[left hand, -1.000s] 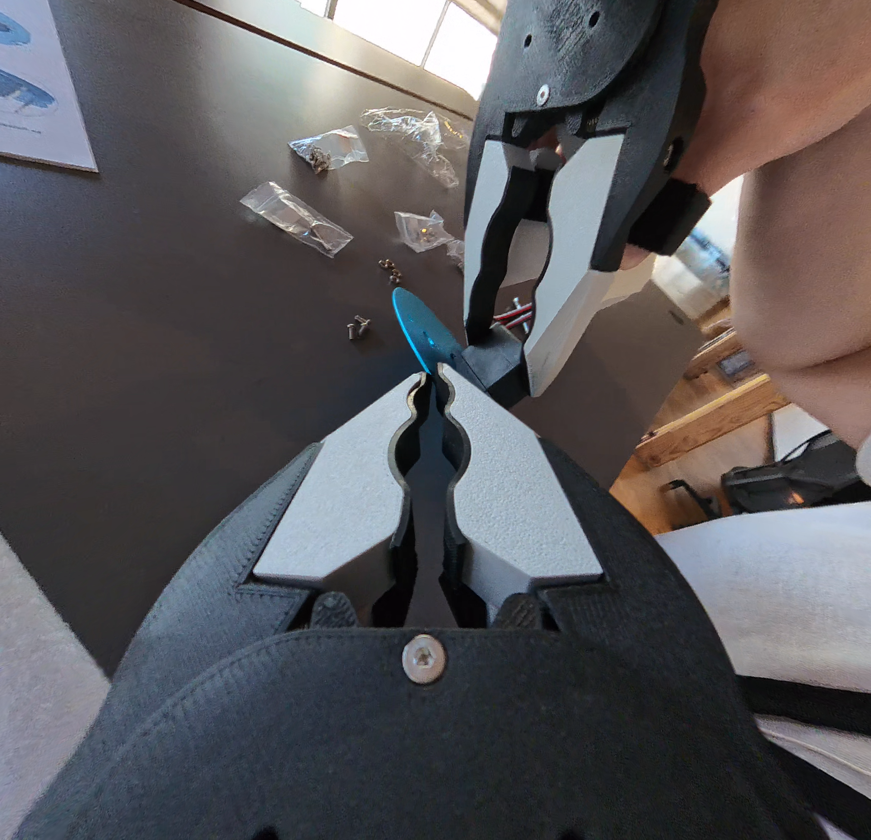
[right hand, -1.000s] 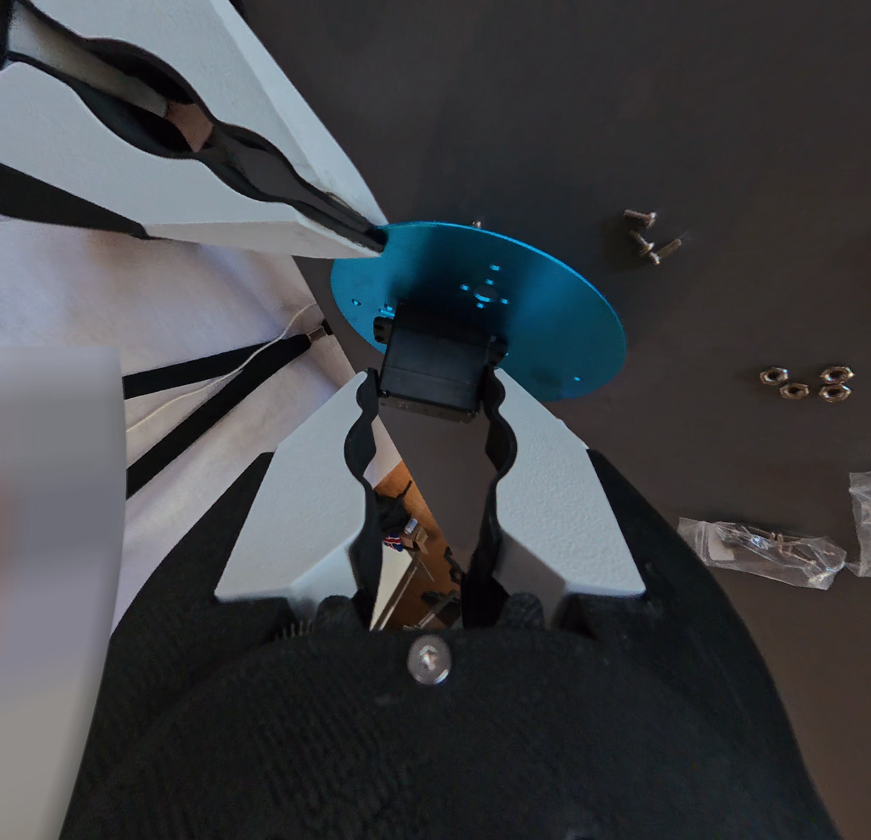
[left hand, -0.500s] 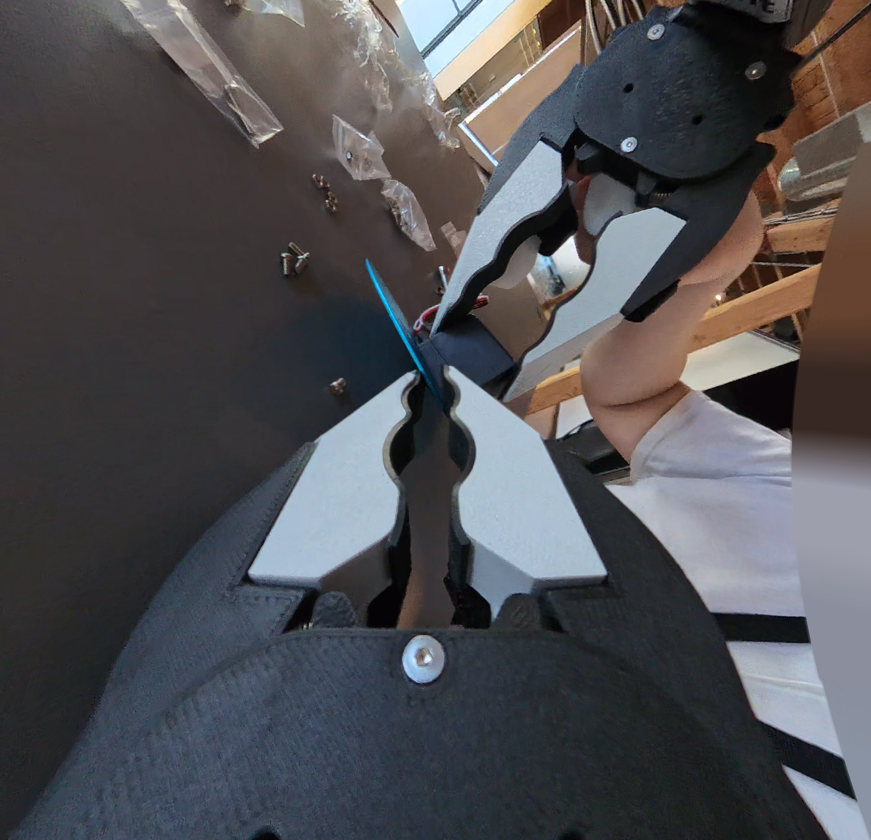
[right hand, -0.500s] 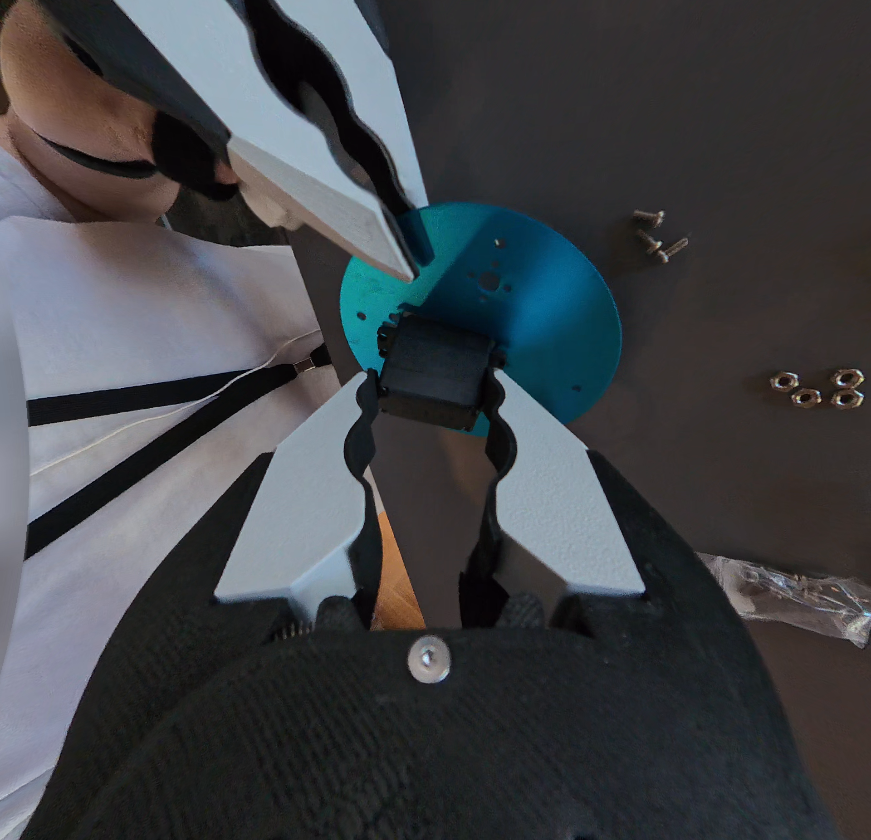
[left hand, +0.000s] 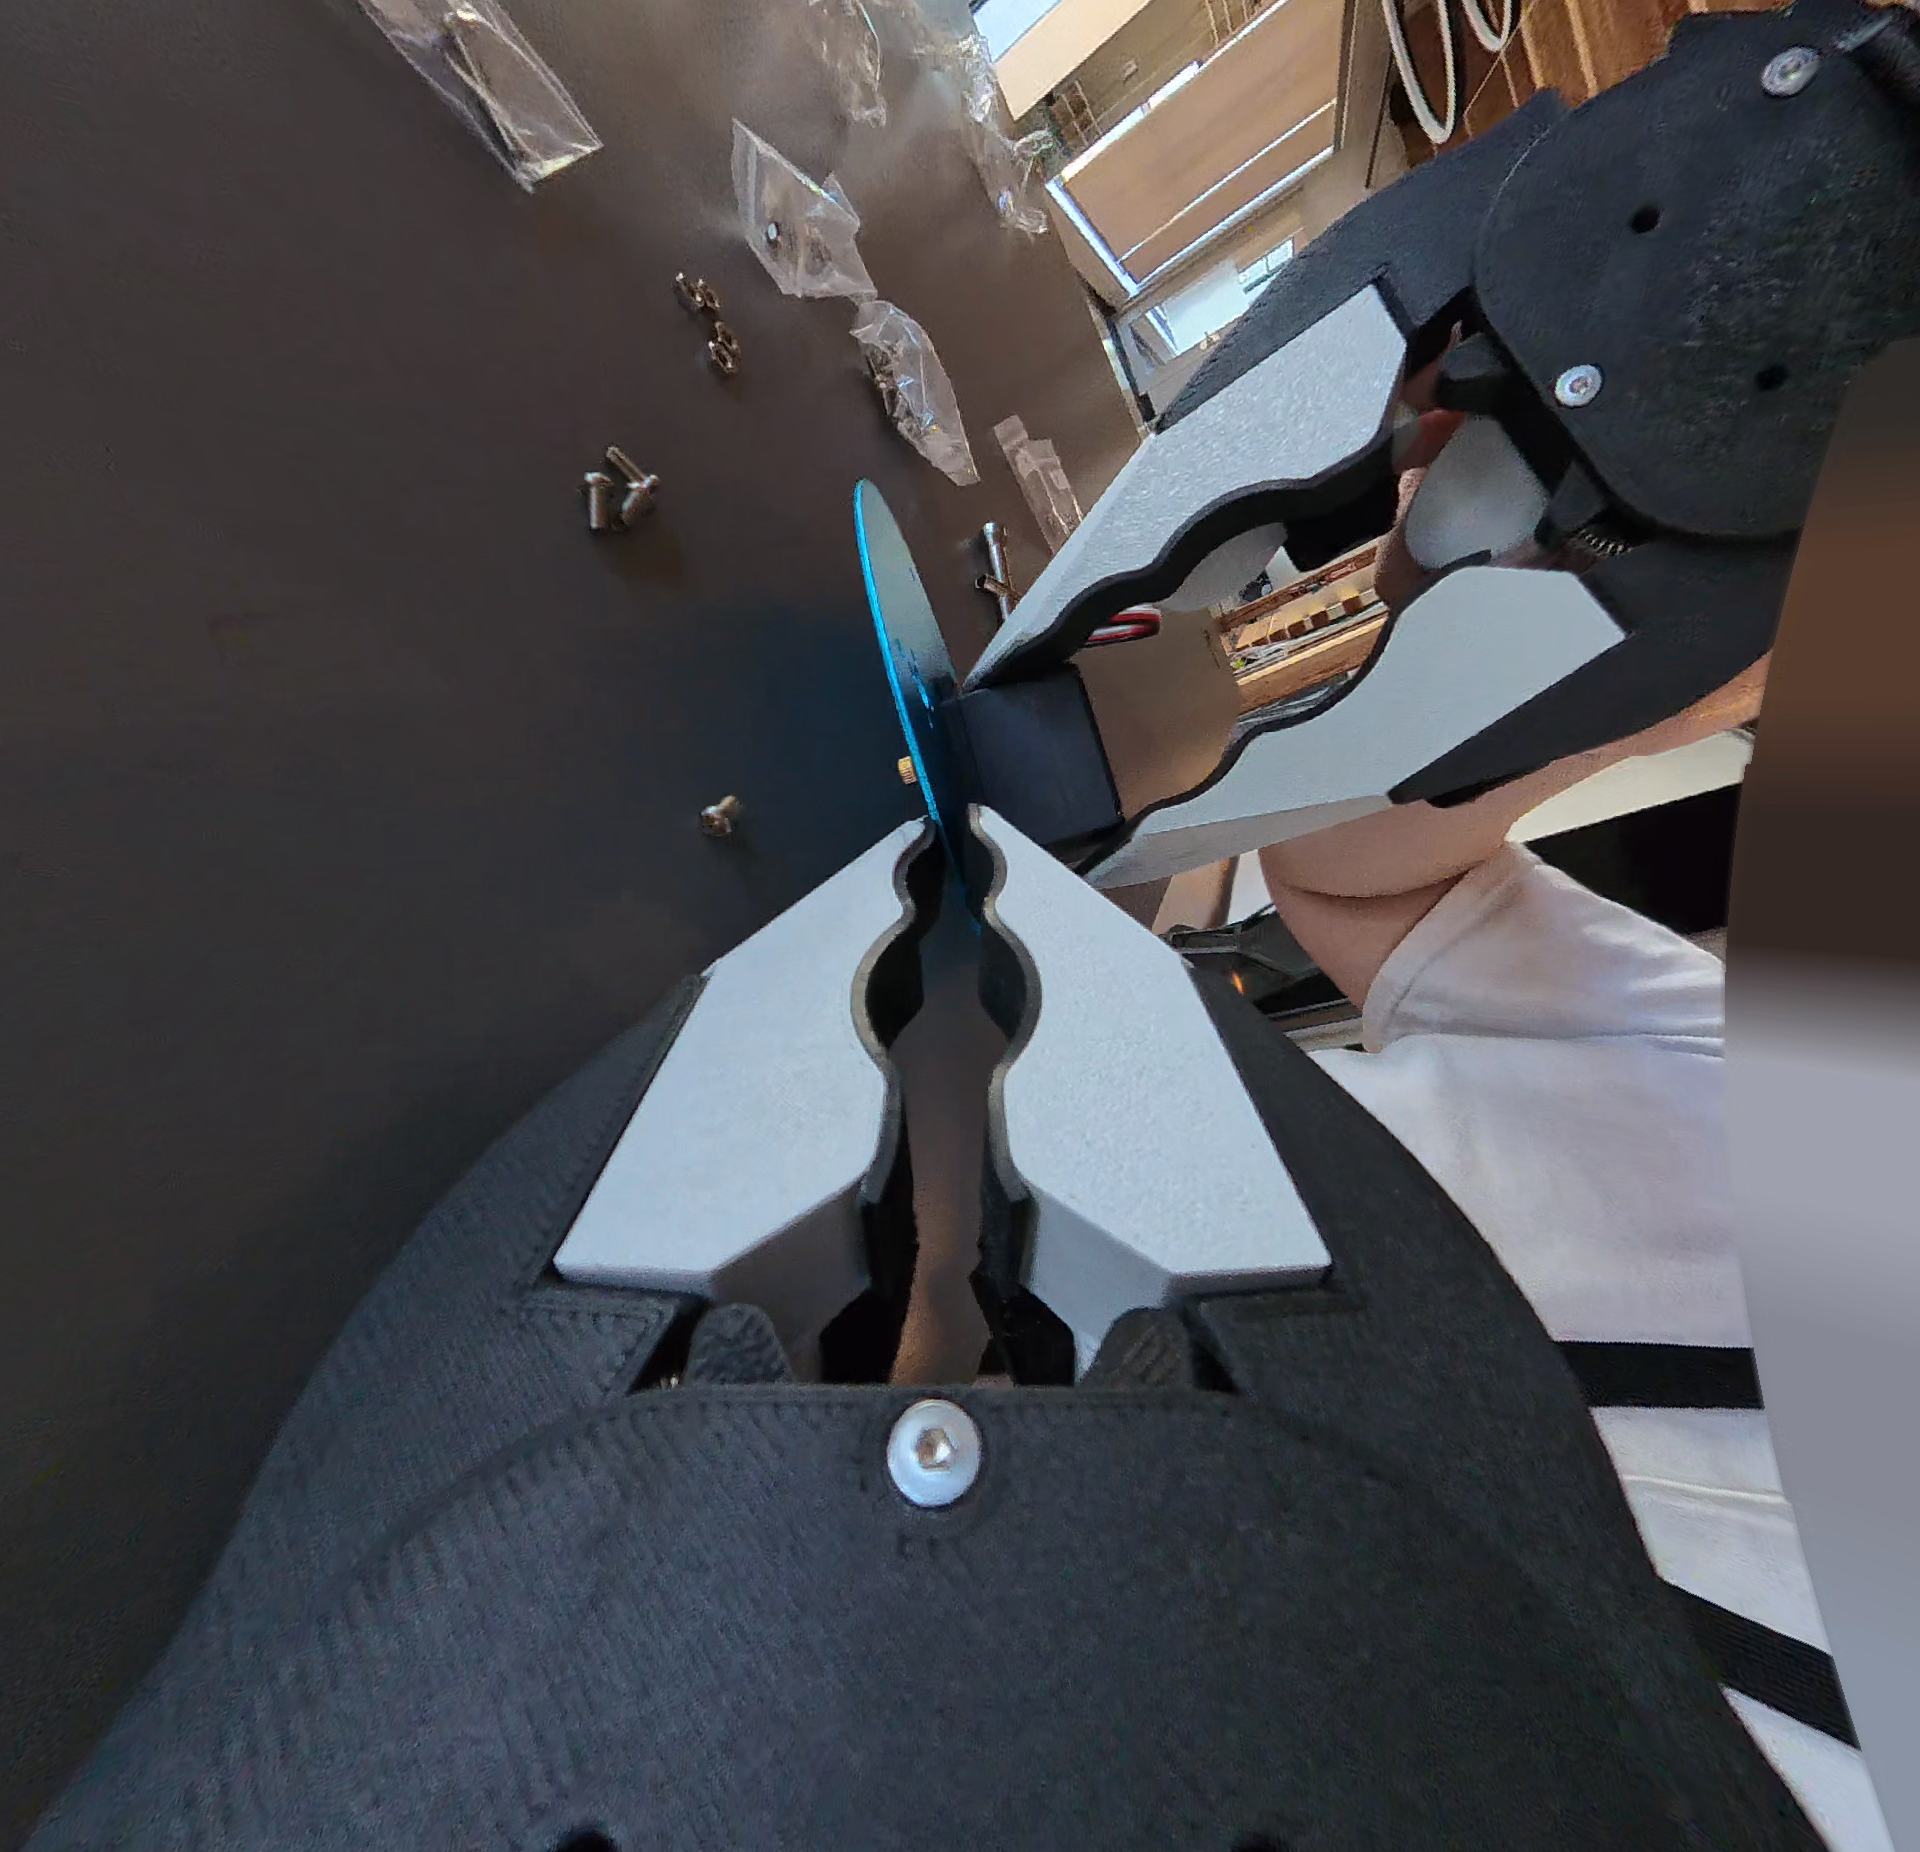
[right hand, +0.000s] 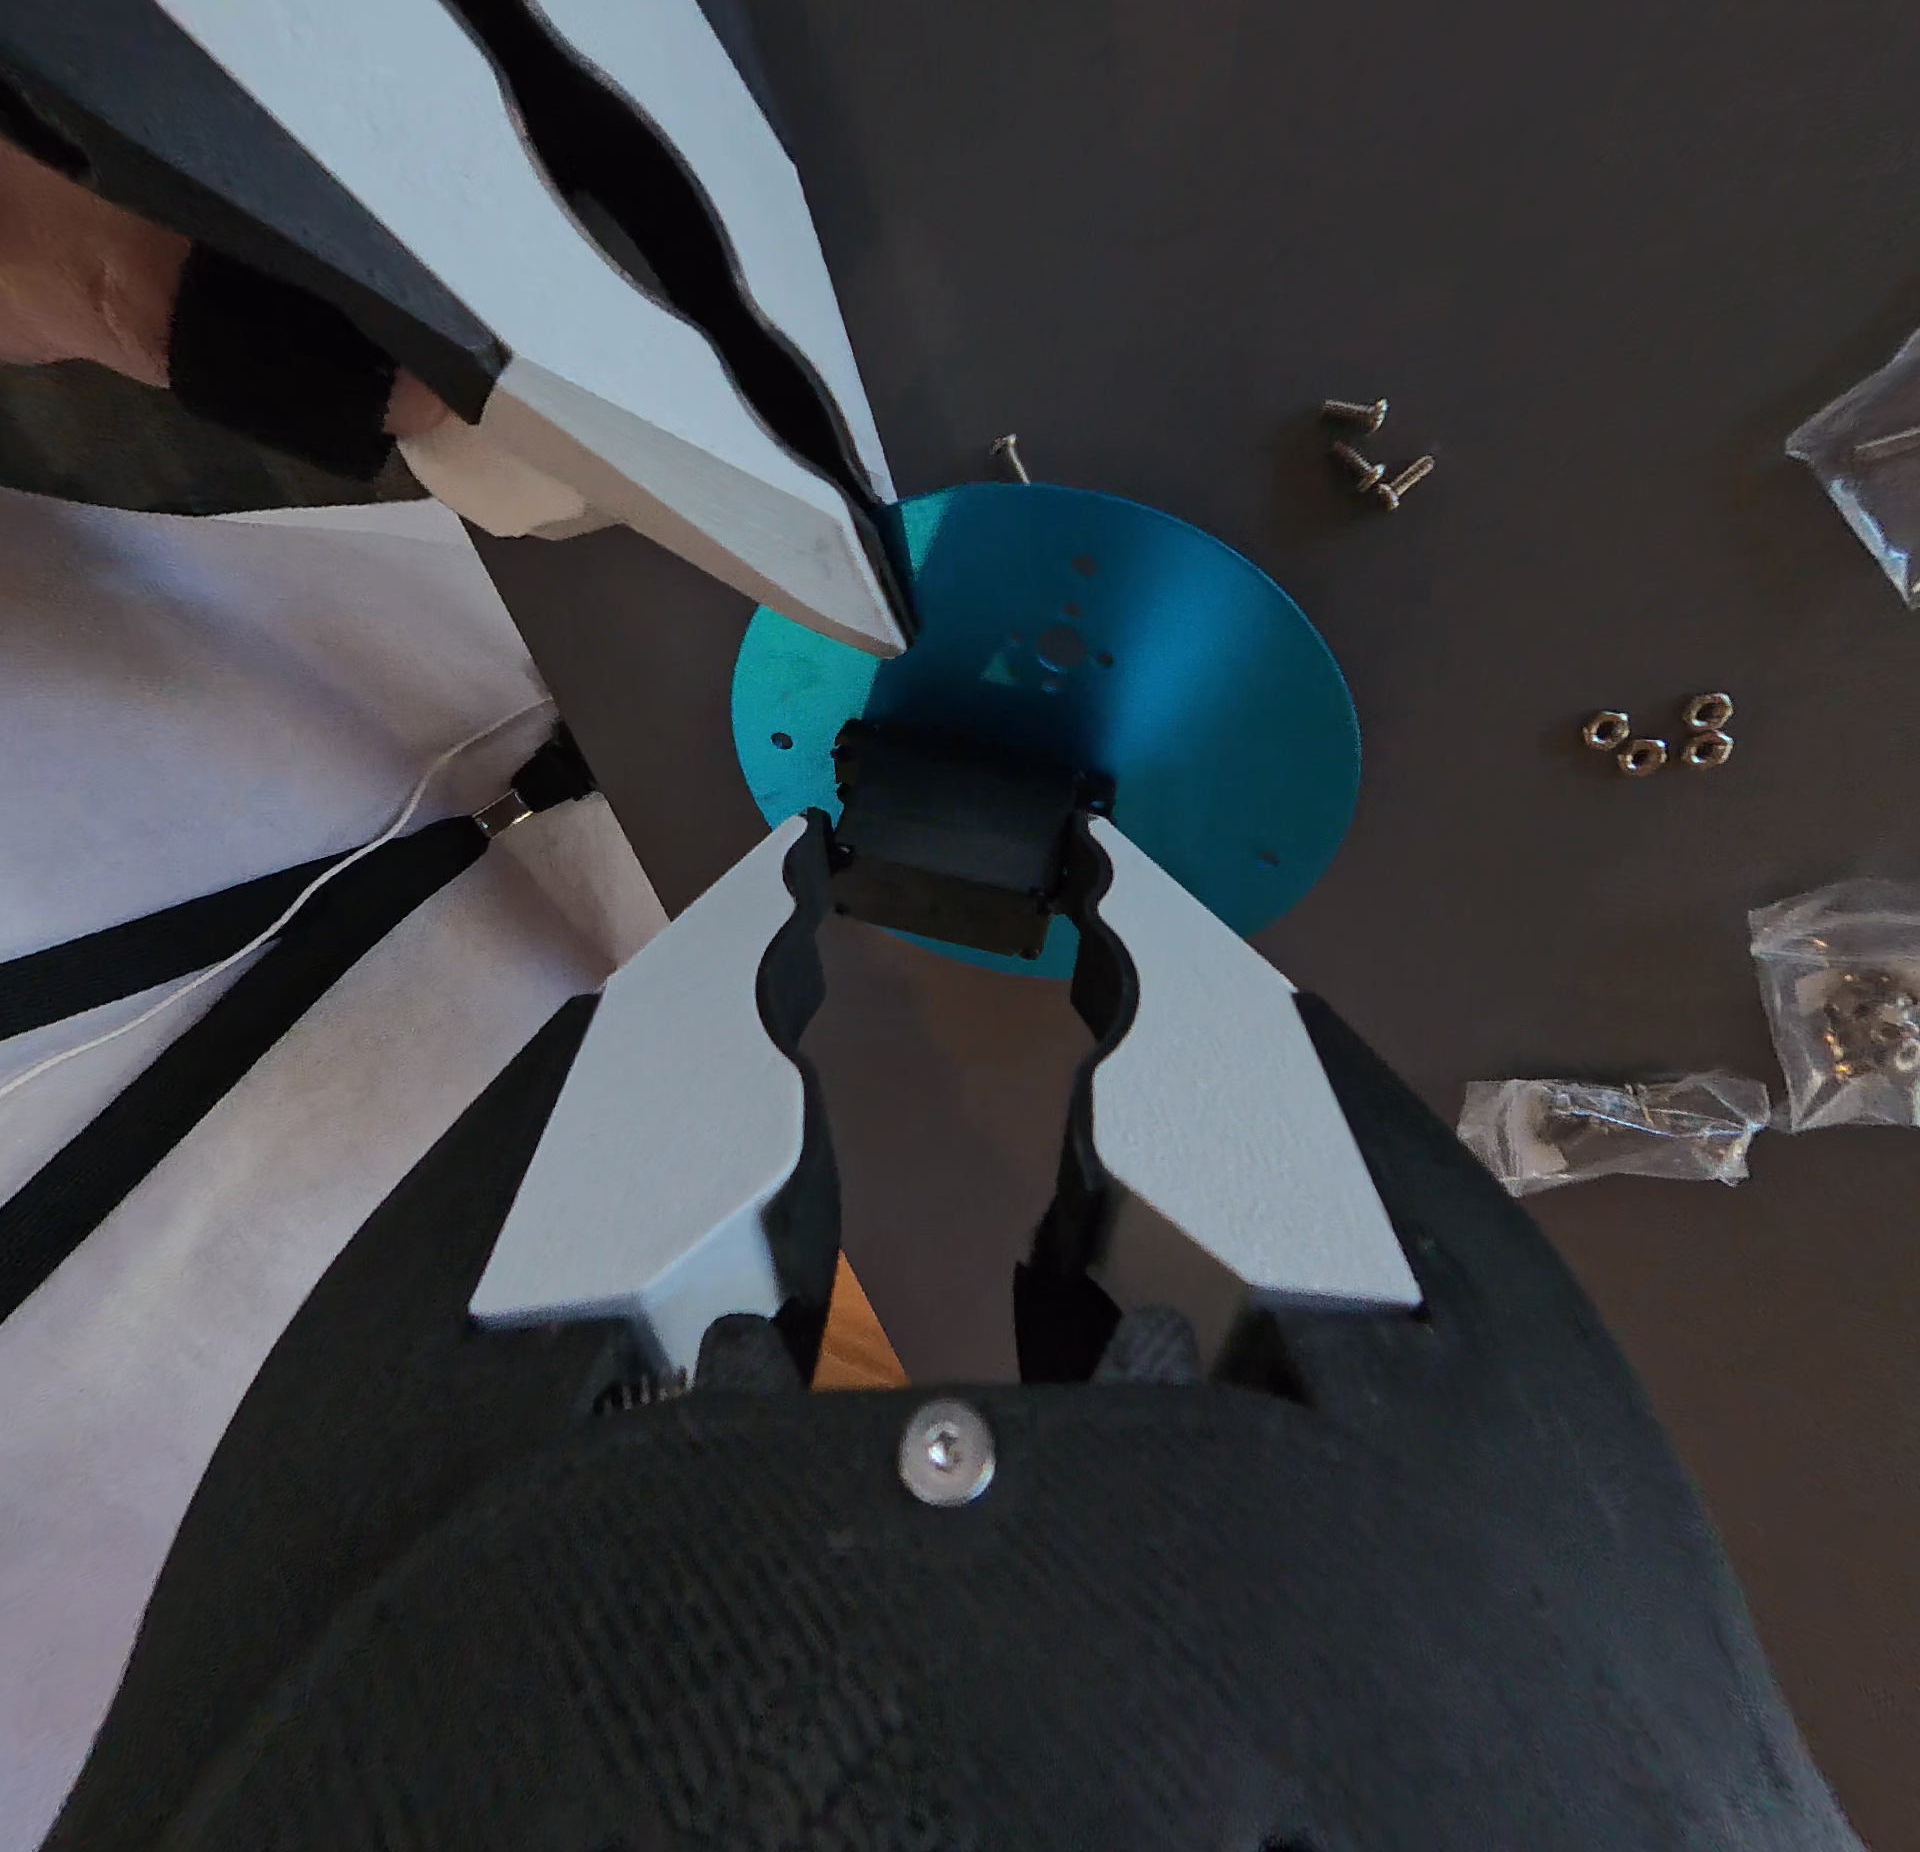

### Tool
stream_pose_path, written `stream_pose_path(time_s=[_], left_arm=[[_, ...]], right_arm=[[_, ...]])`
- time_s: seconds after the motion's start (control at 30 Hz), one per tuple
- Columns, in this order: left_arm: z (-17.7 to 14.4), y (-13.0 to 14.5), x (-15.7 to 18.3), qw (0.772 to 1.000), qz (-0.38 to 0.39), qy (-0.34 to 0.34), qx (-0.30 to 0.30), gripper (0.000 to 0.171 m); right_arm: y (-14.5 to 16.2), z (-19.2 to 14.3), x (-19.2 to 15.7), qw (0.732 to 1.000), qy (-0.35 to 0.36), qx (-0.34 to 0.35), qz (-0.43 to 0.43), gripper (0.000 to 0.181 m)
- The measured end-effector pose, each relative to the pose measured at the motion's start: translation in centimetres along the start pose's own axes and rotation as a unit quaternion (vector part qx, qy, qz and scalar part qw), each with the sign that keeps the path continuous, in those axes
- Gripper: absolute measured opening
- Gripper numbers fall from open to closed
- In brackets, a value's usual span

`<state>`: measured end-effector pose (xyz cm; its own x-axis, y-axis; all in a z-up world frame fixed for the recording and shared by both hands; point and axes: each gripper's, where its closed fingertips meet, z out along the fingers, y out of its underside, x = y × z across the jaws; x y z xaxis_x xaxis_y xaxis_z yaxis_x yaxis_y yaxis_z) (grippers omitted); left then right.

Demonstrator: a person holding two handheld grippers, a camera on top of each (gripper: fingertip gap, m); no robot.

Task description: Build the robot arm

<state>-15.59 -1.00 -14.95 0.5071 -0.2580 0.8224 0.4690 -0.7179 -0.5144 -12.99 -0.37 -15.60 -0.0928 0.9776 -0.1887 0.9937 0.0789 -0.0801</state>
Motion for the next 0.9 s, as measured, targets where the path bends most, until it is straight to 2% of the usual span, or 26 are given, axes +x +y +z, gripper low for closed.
stream_pose_path(time_s=[0.2, 0.33, 0.5, 0.63, 0.77, 0.9], left_arm=[[-0.2, -0.3, 0.0, 1.0, -0.025, 0.015, 0.012, 0.0], [0.1, -0.4, -0.1, 0.999, -0.042, 0.021, 0.011, 0.0], [0.5, -0.3, 0.0, 0.997, -0.065, 0.032, -0.002, 0.0], [0.6, 0.0, 0.2, 0.995, -0.082, 0.047, -0.017, 0.0], [0.5, 0.2, 0.3, 0.991, -0.113, 0.067, -0.028, 0.0], [0.4, 0.2, 0.4, 0.986, -0.139, 0.083, -0.042, 0.0]], right_arm=[[-0.2, -0.4, -0.2, 0.997, -0.011, 0.047, -0.059, 0.048], [-0.9, -2.1, -0.7, 0.984, -0.029, 0.148, -0.097, 0.053], [0.1, -3.5, 0.3, 0.941, 0.05, 0.256, -0.216, 0.057], [1.4, -2.5, 0.4, 0.883, 0.109, 0.306, -0.339, 0.06], [1.6, -1.0, 0.9, 0.871, 0.117, 0.319, -0.354, 0.069], [0.7, -1.5, 0.3, 0.846, 0.116, 0.372, -0.363, 0.057]])
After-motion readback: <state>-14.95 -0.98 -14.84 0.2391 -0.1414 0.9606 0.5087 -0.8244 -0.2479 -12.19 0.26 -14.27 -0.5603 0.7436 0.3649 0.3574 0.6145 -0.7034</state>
